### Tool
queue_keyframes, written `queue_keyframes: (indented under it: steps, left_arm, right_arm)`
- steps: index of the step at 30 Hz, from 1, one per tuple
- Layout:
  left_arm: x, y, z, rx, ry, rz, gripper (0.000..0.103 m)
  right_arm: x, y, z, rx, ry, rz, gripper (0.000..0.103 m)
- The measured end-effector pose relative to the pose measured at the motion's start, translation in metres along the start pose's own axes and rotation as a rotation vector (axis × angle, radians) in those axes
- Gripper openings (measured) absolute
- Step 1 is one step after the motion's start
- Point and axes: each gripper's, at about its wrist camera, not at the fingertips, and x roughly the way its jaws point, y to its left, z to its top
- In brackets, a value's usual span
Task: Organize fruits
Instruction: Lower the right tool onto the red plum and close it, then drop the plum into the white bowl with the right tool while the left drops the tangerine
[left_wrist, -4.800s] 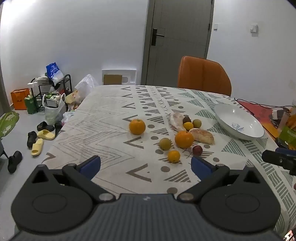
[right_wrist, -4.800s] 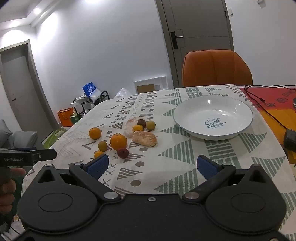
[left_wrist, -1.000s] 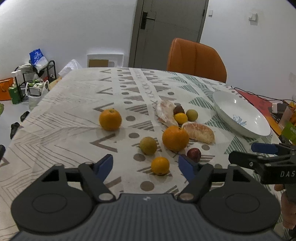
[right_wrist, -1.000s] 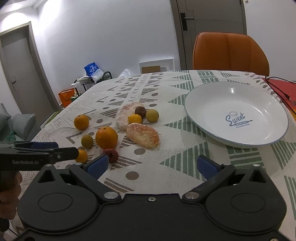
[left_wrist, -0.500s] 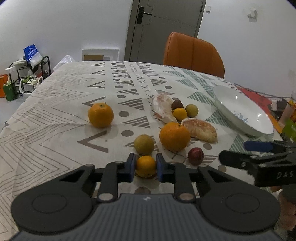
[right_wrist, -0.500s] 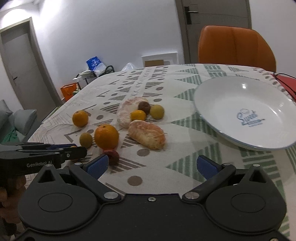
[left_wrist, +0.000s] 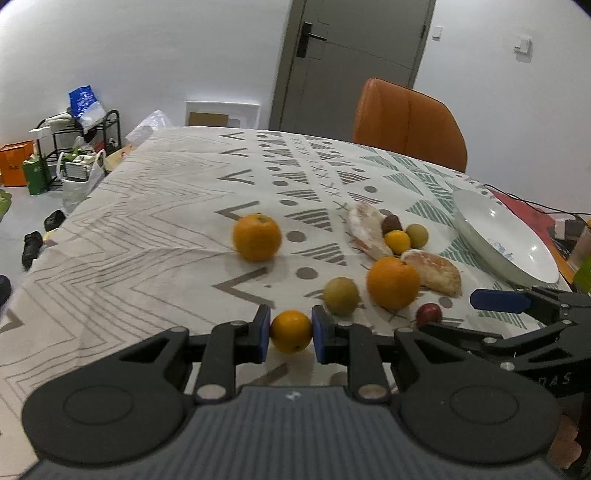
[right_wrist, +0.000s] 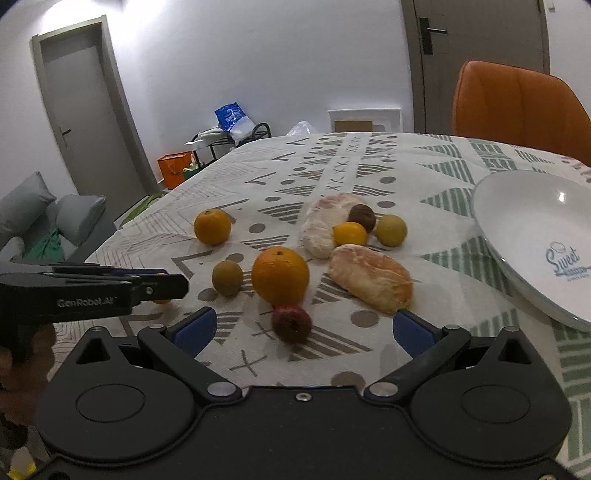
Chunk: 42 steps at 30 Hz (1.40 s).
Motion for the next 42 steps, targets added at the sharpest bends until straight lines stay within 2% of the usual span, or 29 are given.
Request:
queue_keyframes:
  steps: [2, 3, 4, 6, 10, 15, 30, 42]
  left_arm:
    - [-0.002, 0.005, 0.0, -0.007, -0.002, 0.007, 0.022]
    - [-0.003, 0.007, 0.0, -0.011, -0.003, 0.01, 0.022]
    - [-0.004, 0.009, -0.001, -0.015, -0.005, 0.011, 0.022]
    - [-0.004, 0.011, -0.001, -0.021, -0.008, 0.012, 0.022]
    - [-0.002, 0.009, -0.002, -0.021, -0.001, 0.007, 0.022]
    - [-0.002, 0.0, 0.0, -0.007, -0.008, -0.01, 0.022]
    - [0.0, -0.047, 0.011, 0.075, -0.032, -0.077, 0.022]
    - [0.01, -0.099, 0.022, 0.16, -0.038, -0.086, 0.022]
  right_arm:
    - [0.003, 0.003, -0.001, -0.022, 0.004, -0.012, 0.093]
    - [0.006, 0.004, -0.001, -0.034, 0.014, -0.022, 0.069]
    - [0.008, 0.006, -0.002, -0.055, 0.019, -0.034, 0.05]
    - [0.008, 0.012, -0.003, -0.109, 0.013, -0.084, 0.022]
    - [0.002, 0.005, -0.003, -0.082, 0.011, -0.022, 0.022]
    - [-0.007, 0.0, -0.004, -0.07, -0.008, -0.022, 0.022]
    - [-0.045, -0.034, -0.003, 0.015, -0.115, -0.076, 0.022]
    - [-0.08, -0.082, -0.012, 0.1, -0.208, -0.127, 0.022]
